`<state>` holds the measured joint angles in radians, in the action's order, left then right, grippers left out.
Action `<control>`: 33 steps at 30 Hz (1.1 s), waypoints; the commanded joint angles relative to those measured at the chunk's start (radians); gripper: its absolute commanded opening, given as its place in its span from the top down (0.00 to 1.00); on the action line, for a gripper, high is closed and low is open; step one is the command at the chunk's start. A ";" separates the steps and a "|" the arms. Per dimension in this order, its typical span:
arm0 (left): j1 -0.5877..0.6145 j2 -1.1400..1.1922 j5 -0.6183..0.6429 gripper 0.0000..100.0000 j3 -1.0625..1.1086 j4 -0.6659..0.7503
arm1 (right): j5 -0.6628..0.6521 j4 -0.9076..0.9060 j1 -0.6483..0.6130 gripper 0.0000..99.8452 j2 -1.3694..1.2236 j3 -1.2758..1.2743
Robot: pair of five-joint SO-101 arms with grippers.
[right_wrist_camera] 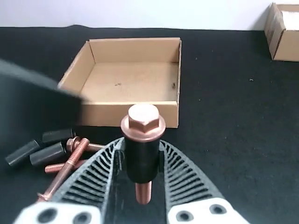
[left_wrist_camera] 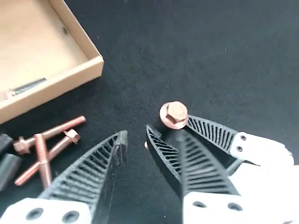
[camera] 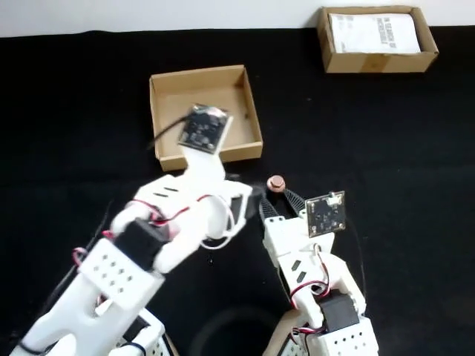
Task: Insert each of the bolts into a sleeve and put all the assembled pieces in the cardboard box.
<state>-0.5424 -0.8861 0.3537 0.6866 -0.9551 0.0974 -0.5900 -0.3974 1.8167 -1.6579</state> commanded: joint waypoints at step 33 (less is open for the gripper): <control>1.026 -0.915 0.002 0.99 0.662 -0.126 | -1.112 0.028 -0.110 0.99 -1.710 1.471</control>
<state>0.4150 -1.7975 0.3537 1.2912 -1.1178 -0.9152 -0.5900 -0.4987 0.1611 -0.2862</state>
